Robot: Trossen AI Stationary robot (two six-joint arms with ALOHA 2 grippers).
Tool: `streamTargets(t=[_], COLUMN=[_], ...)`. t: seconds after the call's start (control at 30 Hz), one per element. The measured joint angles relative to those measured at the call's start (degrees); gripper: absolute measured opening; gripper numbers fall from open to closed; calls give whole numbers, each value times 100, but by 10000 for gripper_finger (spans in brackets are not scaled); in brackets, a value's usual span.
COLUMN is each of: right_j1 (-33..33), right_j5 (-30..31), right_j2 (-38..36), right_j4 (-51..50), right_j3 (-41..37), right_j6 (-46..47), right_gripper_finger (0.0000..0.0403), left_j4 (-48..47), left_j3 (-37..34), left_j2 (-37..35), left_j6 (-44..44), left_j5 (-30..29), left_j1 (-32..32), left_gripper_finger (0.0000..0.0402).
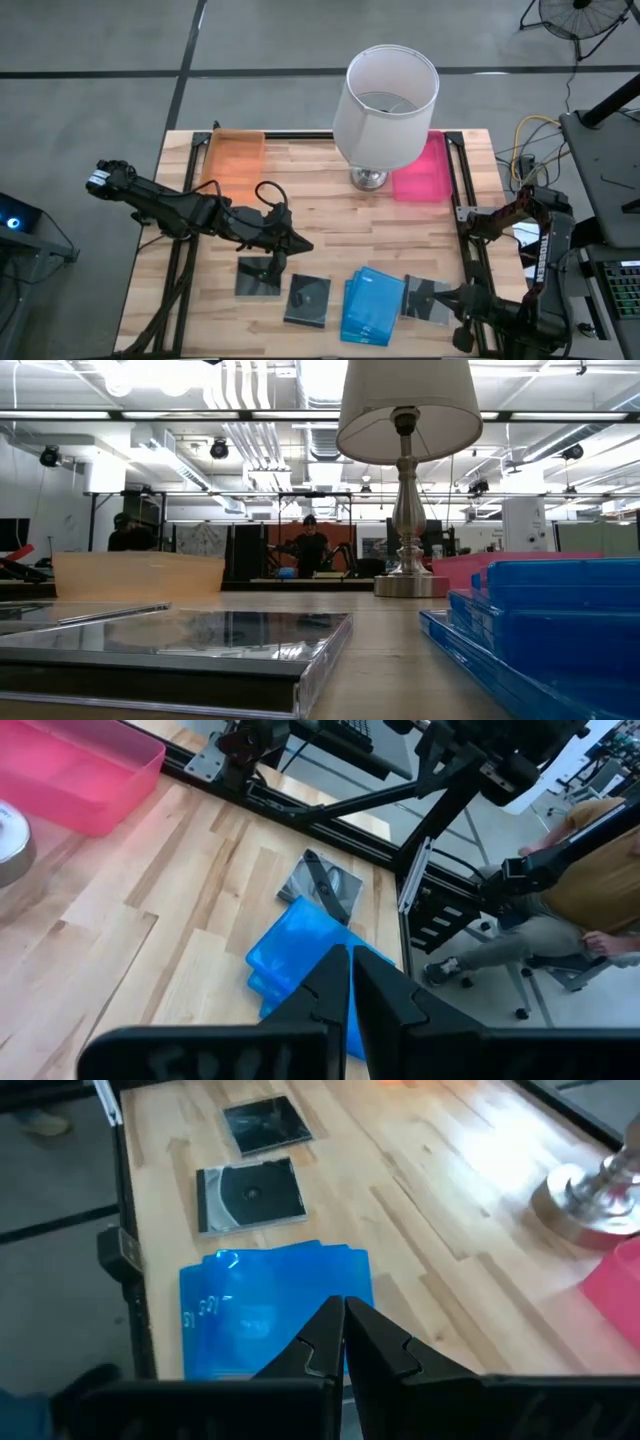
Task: Pick & place jewel cases by type
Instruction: Put the blue cd case into the orange bin
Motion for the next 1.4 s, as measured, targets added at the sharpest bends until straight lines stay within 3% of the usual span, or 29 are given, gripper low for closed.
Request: streamTargets(t=[0.33, 0.4, 0.6, 0.77, 1.0, 1.23, 1.4], right_j1=[-23, -67, -504, -925, -1222, -1182, -1105], right_j5=[-1, -70, -774, -852, -892, -887, -347], right_j2=[0, 0, 9, 9, 127, 847, 1360], right_j4=[69, 199, 686, 703, 725, 739, 369], right_j3=[-24, -22, -7, -8, 11, 123, 117], right_j6=[-452, -1190, -4821, -6069, -6559, -7705, -7280], right_gripper_finger=[8, 9, 8, 8, 8, 8, 8], left_j4=[108, 127, 124, 120, 113, 116, 135], left_j3=[-1, -2, -1, -2, -2, -2, -7], left_j2=[-2, -2, -2, -2, -2, -2, -2], left_j6=[190, 197, 203, 203, 282, 675, 664], left_j5=[-4, -34, -262, -351, -391, -513, -758], left_j1=[1, 1, 1, 1, 1, 1, 1], left_gripper_finger=[0, 0, 0, 0, 0, 0, 0])
